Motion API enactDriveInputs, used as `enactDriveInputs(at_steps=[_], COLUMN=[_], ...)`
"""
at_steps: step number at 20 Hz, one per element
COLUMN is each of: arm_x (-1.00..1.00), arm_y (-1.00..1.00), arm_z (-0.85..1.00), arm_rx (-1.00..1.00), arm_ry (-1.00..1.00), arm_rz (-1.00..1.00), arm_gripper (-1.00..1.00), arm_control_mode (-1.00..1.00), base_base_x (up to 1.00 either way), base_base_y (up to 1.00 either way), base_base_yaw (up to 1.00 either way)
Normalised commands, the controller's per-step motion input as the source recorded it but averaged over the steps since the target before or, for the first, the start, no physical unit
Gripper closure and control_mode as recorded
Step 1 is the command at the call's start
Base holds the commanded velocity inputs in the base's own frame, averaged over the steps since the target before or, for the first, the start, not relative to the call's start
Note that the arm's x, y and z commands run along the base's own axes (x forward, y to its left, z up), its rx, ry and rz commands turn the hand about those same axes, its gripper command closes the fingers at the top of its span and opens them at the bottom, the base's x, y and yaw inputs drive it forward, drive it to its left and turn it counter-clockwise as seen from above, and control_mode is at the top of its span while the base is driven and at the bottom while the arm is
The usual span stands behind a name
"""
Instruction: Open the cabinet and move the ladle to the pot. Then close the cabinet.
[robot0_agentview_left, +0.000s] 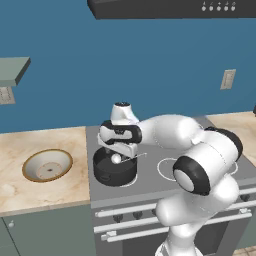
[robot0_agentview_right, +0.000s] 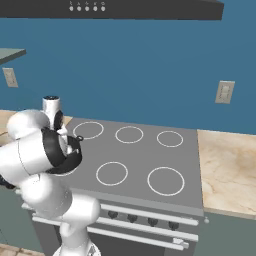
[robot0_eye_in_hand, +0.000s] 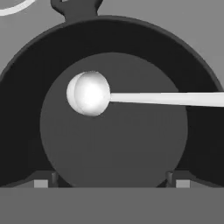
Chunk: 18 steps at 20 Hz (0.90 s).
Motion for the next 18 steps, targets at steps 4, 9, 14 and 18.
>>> enactDriveInputs(at_steps=[4,9,14,18], arm_x=[-0.48,-0.7,-0.93,-0.91], arm_y=[-0.2,-0.23,-0.32,-0.27], arm_z=[1.0,1.0,1.0,0.87], arm_rx=[0.0,-0.05,-0.1,-0.05], arm_ry=[-0.18,-0.05,0.0,0.01], arm_rz=[0.0,0.05,0.15,0.22], arm_gripper=[-1.0,-1.0,-1.0,-1.0], arm_control_mode=[-1.0,-1.0,-1.0,-1.0], base_base_x=[0.0,0.0,0.0,0.0], base_base_y=[0.0,0.0,0.0,0.0], base_base_yaw=[0.0,0.0,0.0,0.0])
